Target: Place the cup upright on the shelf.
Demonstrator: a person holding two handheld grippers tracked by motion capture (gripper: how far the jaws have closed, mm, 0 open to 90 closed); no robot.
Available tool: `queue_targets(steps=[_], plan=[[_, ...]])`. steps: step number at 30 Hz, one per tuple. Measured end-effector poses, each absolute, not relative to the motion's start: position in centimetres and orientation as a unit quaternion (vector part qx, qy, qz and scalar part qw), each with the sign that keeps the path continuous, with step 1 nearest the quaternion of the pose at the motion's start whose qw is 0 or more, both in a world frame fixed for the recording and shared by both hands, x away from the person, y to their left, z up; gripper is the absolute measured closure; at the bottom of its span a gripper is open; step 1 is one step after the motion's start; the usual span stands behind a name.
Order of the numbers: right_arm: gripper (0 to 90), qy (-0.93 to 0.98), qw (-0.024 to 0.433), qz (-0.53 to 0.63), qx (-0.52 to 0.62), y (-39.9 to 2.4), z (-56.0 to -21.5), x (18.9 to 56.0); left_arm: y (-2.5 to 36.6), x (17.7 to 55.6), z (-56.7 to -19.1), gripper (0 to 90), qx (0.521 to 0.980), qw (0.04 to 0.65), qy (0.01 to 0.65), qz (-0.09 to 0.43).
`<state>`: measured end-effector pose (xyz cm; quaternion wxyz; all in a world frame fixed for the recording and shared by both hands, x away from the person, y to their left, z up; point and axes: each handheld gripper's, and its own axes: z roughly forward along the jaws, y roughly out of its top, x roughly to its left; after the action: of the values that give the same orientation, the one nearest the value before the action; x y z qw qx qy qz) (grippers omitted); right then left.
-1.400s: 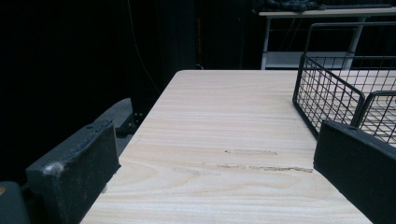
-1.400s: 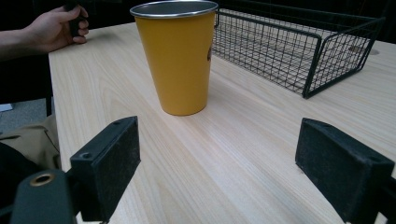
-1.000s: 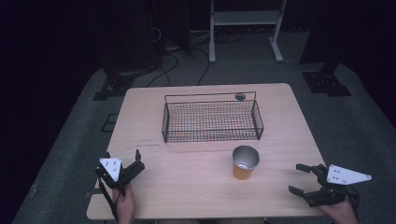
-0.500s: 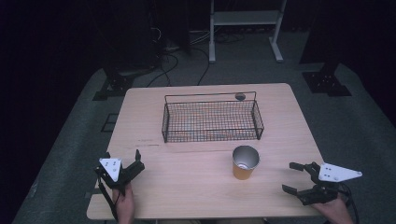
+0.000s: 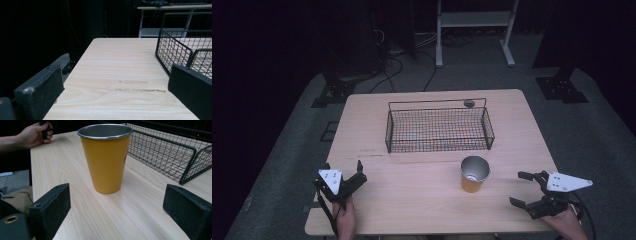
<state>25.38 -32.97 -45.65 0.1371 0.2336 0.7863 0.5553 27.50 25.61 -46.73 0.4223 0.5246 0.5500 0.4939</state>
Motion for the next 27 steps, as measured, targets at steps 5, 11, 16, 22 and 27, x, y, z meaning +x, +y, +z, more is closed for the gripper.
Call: queue_targets(steps=[5, 11, 16, 22, 27], plan=[[3.0, 0.787, 0.137, 0.553, 0.238, -32.5, -45.5, 25.6, 25.6, 27.5, -46.7, 0.0, 0.524, 0.423, 0.55, 0.494], [2.2, 0.789, 0.135, 0.552, 0.233, -31.8, -45.2, 25.8, 25.6, 27.5, -46.7, 0.0, 0.525, 0.423, 0.55, 0.494], [1.2, 0.79, 0.137, 0.551, 0.233, -31.2, -45.0, 26.0, 25.6, 27.5, -46.7, 0.0, 0.525, 0.423, 0.55, 0.494], [1.2, 0.788, 0.135, 0.555, 0.231, -30.6, -44.9, 26.3, 25.6, 27.5, -46.7, 0.0, 0.525, 0.423, 0.55, 0.494], [1.2, 0.792, 0.129, 0.551, 0.228, -29.9, -44.7, 26.6, 25.6, 27.5, -46.7, 0.0, 0.525, 0.423, 0.549, 0.494]])
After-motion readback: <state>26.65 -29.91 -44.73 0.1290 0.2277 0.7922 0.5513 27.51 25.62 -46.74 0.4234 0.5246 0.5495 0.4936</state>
